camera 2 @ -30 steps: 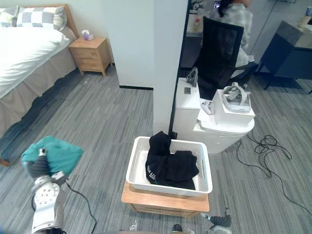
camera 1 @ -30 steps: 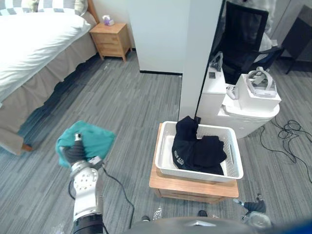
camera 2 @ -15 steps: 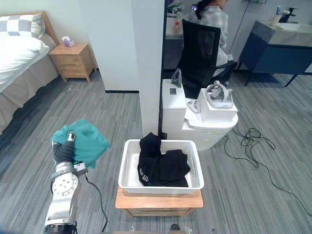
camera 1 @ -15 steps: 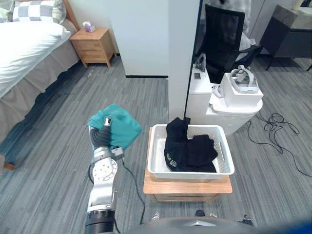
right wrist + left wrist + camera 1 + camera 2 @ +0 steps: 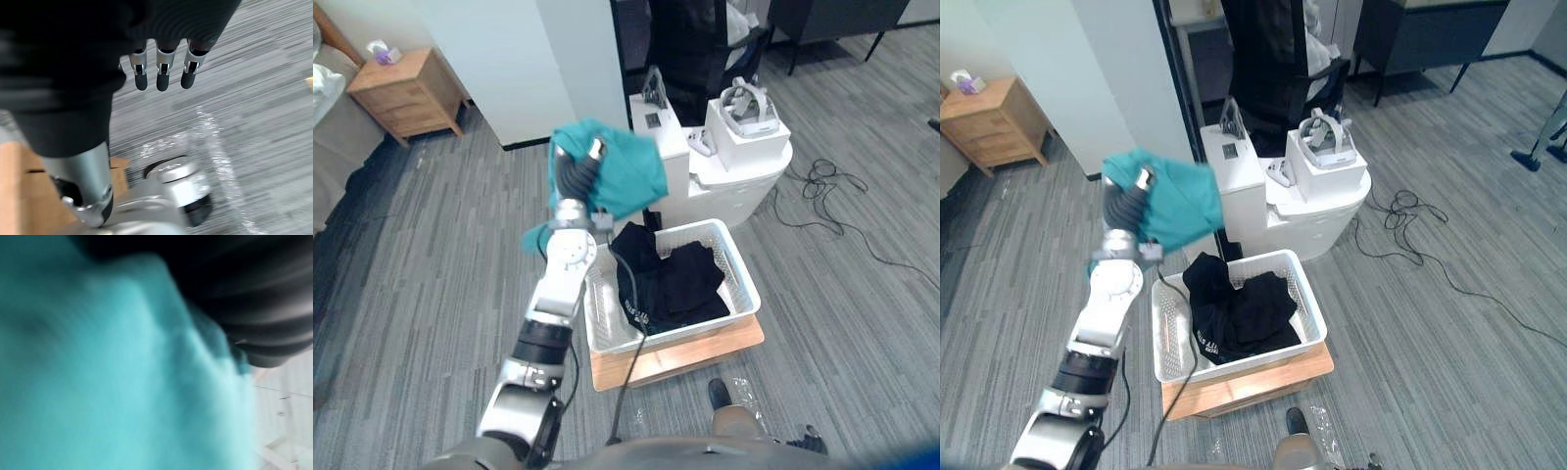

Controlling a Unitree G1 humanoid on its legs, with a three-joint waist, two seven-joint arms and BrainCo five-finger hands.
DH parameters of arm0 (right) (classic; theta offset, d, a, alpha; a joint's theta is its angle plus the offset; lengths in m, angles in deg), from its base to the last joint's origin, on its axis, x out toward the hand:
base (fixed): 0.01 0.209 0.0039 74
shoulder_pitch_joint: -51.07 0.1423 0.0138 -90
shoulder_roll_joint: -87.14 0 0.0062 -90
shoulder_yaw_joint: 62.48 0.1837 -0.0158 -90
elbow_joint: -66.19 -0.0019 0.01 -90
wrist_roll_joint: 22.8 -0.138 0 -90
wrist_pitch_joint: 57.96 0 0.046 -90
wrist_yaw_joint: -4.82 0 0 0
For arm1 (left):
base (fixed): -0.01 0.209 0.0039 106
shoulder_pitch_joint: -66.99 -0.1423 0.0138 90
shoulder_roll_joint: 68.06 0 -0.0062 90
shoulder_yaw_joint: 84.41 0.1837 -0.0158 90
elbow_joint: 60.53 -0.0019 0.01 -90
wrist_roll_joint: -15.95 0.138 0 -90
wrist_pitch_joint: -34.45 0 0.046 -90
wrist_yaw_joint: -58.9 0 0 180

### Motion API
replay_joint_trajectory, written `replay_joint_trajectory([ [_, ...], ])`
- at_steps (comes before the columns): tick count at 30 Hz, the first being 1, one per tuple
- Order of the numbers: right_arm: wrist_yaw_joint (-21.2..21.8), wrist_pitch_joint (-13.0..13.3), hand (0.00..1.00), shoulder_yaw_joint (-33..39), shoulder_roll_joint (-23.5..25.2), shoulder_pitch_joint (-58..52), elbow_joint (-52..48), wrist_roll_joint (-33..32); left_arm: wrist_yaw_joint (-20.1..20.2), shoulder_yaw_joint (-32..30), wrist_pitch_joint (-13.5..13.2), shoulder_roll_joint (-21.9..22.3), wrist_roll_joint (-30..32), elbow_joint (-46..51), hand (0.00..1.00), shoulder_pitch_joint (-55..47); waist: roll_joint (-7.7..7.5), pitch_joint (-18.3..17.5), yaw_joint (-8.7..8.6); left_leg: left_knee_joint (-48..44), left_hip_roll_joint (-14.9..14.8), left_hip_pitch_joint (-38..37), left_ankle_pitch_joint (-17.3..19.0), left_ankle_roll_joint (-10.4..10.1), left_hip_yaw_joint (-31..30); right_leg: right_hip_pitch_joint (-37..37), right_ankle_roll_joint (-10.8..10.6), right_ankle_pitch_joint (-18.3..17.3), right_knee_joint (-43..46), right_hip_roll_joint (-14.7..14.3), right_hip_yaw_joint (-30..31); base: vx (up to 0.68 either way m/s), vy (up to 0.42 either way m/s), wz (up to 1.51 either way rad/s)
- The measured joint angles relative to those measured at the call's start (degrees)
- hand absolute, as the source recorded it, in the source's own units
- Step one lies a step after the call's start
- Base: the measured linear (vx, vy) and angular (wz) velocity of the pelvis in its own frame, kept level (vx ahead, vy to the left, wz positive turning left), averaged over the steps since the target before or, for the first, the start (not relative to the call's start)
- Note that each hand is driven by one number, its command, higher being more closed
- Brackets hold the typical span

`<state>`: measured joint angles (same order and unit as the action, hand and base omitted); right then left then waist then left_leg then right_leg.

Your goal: Tidy the bed and pick cloth on bed and put in laundry

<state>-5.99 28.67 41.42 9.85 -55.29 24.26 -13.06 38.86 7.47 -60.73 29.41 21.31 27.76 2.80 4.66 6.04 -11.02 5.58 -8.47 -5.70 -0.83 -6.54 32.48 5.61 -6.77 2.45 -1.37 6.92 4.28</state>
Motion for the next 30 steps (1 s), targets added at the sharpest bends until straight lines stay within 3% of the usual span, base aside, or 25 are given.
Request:
replay_joint_trajectory([
  [9, 0.09, -0.01, 0.00, -1.80, 0.02, 0.01, -3.68, -1.29, 0.95, 2.33, -0.01, 2.00, -2.75, 0.00, 1.00, -4.44, 0.28, 3.31, -0.98, -0.01, -0.40, -0.21, 0.42, -0.57, 3.67, 2.16, 0.13, -0.07, 0.82, -1.07, 2.94, -0.01, -0.035, -0.20],
  [17, -0.52, -0.01, 0.00, -3.82, -0.14, -0.25, -6.10, -1.70, 4.00, 5.96, -0.03, 5.37, -4.22, -0.26, 1.00, -8.86, -0.24, 5.02, -0.65, -0.40, -0.48, 0.53, 0.59, -0.73, 4.85, 3.91, 0.13, -0.09, 1.81, -1.37, 4.02, -0.02, -0.039, -0.07],
  [30, -1.36, -0.34, 0.00, -9.27, -1.47, -0.24, -15.25, -2.38, 6.56, 6.93, 1.59, 7.50, -3.65, -12.42, 1.00, -14.85, -1.09, 9.13, -0.39, -1.84, -0.72, 4.41, 0.70, -0.65, 6.68, 9.52, 0.14, -0.08, 4.01, -1.86, 6.03, -0.01, -0.040, -0.08],
])
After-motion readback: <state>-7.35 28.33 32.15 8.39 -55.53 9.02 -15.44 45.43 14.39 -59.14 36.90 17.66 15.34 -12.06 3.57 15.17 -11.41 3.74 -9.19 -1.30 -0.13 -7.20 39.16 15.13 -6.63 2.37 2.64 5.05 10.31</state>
